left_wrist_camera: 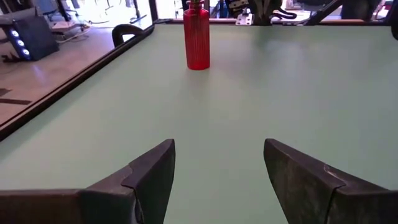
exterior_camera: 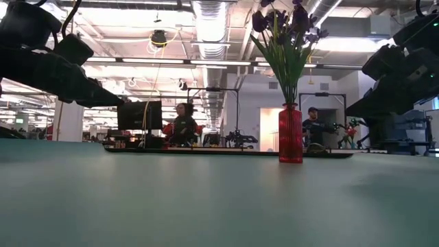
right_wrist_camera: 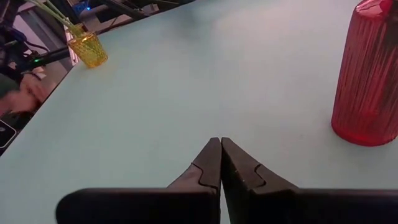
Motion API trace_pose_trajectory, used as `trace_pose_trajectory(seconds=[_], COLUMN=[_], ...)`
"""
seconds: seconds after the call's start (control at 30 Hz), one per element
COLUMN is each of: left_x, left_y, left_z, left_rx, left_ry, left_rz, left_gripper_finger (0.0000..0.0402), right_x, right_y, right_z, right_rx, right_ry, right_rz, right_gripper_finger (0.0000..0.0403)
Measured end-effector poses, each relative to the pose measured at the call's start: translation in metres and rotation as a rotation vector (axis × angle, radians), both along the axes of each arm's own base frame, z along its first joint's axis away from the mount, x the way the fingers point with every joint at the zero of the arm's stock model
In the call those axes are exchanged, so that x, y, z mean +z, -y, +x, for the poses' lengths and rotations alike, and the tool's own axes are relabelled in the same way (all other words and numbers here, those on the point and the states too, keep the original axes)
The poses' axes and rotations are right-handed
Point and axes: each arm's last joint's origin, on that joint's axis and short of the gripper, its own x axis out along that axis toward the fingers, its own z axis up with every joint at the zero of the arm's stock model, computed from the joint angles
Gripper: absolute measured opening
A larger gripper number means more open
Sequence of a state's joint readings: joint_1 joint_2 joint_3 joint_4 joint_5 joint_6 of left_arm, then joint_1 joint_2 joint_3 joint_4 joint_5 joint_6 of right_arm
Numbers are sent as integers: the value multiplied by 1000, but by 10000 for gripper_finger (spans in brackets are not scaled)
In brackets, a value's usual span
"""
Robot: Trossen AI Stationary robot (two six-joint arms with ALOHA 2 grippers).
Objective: Sort flowers into vase by color
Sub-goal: Return to Home Position
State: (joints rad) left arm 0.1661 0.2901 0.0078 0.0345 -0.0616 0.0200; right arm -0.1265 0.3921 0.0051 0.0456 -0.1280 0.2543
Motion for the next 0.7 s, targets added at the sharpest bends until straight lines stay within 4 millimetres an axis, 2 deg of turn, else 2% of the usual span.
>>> trace_pose_trajectory(seconds=[0.7], left_x=[0], left_y=[0], left_z=[0], left_rx=[6], left_ry=[3], left_rz=[-12], left_gripper_finger=[235], right_x=[0], right_y=[0], right_z=[0], right_rx=[1], right_ry=[-1], right_rz=[1], right_gripper_finger=[33])
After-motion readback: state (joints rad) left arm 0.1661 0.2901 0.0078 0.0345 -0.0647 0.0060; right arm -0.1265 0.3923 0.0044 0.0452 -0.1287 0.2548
